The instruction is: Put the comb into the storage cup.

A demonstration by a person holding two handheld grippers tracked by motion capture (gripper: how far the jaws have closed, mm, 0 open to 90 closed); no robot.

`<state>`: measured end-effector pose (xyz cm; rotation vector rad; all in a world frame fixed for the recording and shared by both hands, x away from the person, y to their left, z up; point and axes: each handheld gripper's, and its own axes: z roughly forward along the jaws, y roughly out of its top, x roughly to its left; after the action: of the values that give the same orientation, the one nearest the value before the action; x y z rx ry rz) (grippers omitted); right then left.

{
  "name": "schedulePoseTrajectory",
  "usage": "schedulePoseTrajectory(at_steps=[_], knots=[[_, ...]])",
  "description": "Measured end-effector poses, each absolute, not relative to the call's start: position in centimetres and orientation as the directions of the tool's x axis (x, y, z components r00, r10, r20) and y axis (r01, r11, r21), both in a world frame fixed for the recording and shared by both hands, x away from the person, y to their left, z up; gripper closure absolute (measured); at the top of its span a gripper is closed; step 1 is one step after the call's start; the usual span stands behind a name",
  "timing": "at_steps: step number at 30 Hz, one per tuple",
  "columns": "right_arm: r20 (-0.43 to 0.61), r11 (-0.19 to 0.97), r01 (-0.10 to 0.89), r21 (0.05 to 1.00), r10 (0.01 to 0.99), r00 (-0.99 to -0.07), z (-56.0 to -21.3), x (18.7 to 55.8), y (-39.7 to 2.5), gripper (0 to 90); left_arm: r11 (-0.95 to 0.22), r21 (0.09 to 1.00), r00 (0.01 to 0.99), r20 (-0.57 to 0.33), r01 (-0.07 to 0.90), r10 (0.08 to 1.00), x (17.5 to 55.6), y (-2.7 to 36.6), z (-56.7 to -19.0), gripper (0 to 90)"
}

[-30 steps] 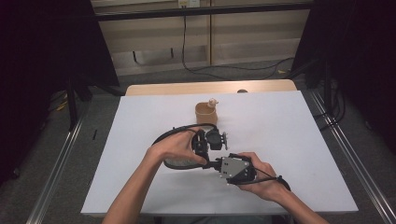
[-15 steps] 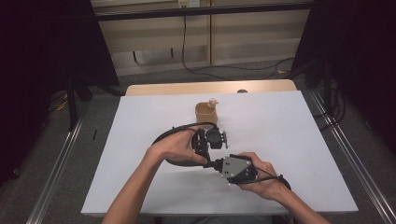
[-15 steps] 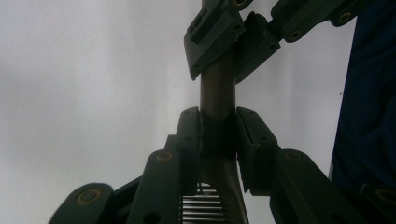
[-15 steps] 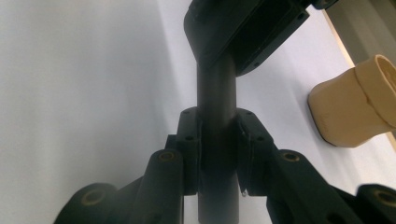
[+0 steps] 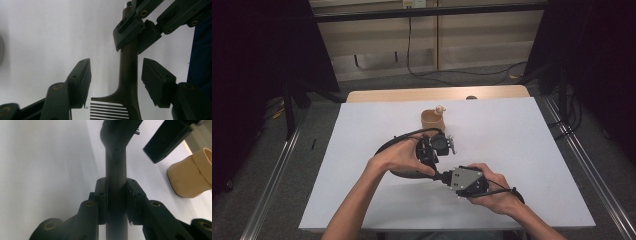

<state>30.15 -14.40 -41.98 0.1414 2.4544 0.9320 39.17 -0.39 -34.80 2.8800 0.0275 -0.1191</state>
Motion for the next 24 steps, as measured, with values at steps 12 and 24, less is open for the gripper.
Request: schedulePoseTrajectory(at_steps=[12,24], knots=[[-0.425,0.765,-0.069,0.641,0.278,-0.862,-41.9,30.4,-14.7,72.9,-0.966,0.258,0.998,-0.063,0.008,-0.009,39.2,0.0,-34.7,33.2],[-0.345,0.717,0.015,0.697,0.354,-0.869,-41.7,31.0,-15.7,72.9,-0.867,0.495,0.998,-0.012,0.058,0.059,40.6,2.4,-32.5,14.9]])
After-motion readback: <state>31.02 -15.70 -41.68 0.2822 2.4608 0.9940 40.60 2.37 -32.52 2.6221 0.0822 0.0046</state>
